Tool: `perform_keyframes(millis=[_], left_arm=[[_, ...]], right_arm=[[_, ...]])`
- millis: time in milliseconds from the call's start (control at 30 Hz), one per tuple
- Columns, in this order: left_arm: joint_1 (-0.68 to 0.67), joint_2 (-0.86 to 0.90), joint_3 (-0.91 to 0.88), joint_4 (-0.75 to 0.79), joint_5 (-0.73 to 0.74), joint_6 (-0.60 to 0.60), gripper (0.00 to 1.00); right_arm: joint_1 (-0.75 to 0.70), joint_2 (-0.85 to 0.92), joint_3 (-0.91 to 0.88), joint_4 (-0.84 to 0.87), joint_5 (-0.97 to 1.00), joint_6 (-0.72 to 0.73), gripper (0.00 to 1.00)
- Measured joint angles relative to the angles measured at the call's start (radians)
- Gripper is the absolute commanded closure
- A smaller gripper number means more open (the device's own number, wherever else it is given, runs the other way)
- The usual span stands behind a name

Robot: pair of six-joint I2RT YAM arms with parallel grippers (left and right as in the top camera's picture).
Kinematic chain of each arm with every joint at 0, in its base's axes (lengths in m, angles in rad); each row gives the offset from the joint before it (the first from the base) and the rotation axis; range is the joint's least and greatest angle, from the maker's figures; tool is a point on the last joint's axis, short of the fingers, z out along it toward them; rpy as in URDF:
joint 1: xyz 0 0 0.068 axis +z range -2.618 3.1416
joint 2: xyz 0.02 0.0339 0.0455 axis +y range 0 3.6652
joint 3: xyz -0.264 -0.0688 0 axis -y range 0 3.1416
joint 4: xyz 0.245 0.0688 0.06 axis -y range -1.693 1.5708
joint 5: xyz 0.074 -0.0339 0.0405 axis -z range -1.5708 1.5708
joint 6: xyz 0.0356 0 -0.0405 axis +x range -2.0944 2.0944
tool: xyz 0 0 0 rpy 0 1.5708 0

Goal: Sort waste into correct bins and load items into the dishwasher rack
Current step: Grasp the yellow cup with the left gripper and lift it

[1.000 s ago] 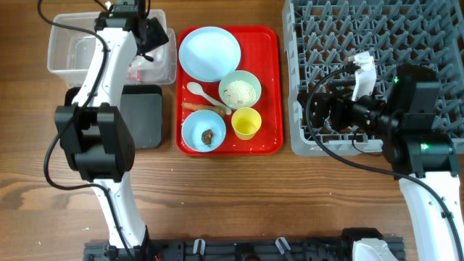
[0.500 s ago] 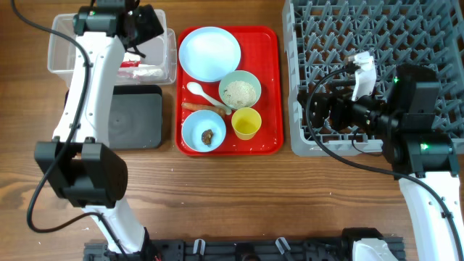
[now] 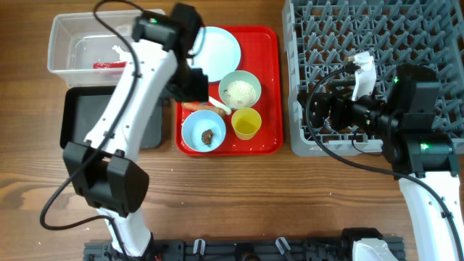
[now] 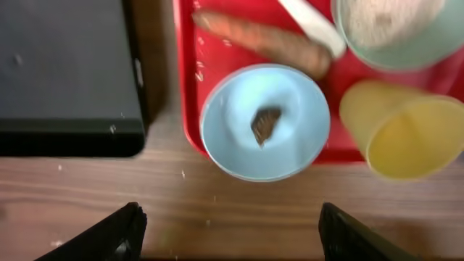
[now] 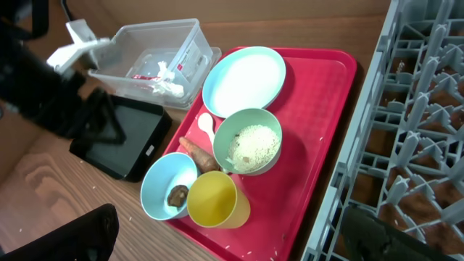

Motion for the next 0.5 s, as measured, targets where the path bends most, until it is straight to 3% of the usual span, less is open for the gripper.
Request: perform_keyframes(millis=[200,367,500], left_arm=[[-0.103,-0.027,-0.095,0.059,-0.031,-0.097,0.27],[-0.168,-0.034,-0.263,0.273,-0.019,-0.130,0.32],[-0.196,-0.033,-0.359,0.470,0.036,-0.092,0.32]], right_arm=[[0.000,0.000,0.000,0.000,0.000,0.002,0.00],[0.000,0.000,0.000,0.000,0.000,0.002,0.00],[0.000,0.000,0.000,0.002,0.000,0.002,0.00]])
